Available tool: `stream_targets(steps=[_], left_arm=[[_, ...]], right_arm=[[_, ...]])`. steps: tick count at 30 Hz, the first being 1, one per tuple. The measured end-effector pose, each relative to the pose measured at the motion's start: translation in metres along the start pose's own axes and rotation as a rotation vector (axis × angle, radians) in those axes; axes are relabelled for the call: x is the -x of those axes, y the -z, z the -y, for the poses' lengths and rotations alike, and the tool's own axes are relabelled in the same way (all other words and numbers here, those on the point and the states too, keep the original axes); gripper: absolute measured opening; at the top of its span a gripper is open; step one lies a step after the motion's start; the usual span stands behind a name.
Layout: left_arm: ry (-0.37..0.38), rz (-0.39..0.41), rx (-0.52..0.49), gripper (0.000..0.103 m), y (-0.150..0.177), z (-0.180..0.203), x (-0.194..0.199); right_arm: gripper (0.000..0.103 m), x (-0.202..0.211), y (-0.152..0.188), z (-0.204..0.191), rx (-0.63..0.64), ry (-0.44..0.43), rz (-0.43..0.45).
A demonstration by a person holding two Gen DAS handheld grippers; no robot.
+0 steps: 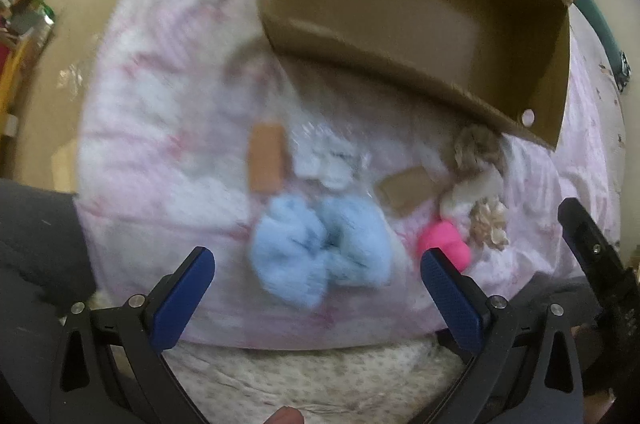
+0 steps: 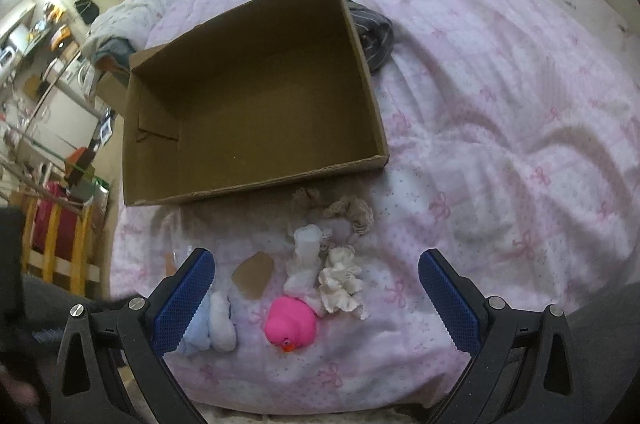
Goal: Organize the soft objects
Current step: 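Lower the left gripper onto the light-blue fluffy socks and close it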
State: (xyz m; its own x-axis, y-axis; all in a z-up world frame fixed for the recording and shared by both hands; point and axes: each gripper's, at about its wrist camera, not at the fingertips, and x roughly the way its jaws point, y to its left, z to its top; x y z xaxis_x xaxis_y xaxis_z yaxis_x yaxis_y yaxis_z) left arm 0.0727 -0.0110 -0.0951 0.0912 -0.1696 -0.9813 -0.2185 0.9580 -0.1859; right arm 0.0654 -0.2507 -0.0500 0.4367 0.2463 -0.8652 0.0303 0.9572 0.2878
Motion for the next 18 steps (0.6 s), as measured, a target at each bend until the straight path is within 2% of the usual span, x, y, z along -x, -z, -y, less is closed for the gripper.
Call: stream_targets(steps=[4,6,8,9,10,11,13,16,18], left_arm=[[0.009,-0.041,0.001,0.103,0.005,0.009,-0.021],[-0.043,-0.068,-0.04,0.103,0.008,0.018,-0.035],[-0.067,-0.087,-0.033,0.103,0.008,0.021,-0.046],[-0.071,-0.096,-0.026,0.093,0.009,0.021,-0.05],[-0.063,-0.114,-0.021,0.075,0.01,0.021,-0.055],[-0.04,-0.128,-0.025,0.068,0.012,0.022,-0.059],[-0.007,-0.119,-0.055,0.044,0.016,0.027,-0.059],[0.022,-0.106,-0.089,0.025,0.02,0.031,-0.052],[0.042,-0.111,-0.101,0.02,0.022,0.032,-0.048]], right_arm=[[0.103,-0.002,0.001,0.006,-0.034,-0.014,-0.01],[0.103,-0.002,0.001,0.007,-0.04,-0.018,-0.009],[0.103,-0.001,0.001,0.006,-0.041,-0.021,-0.008],[0.103,-0.002,0.0,0.007,-0.041,-0.022,-0.006],[0.103,-0.002,0.0,0.006,-0.041,-0.023,-0.005],[0.103,-0.002,0.0,0.006,-0.04,-0.023,-0.005],[0.103,-0.003,-0.001,0.006,-0.037,-0.021,-0.005],[0.103,-0.003,0.0,0.005,-0.03,-0.014,-0.003],[0.103,-0.003,0.0,0.006,-0.033,-0.015,-0.001]])
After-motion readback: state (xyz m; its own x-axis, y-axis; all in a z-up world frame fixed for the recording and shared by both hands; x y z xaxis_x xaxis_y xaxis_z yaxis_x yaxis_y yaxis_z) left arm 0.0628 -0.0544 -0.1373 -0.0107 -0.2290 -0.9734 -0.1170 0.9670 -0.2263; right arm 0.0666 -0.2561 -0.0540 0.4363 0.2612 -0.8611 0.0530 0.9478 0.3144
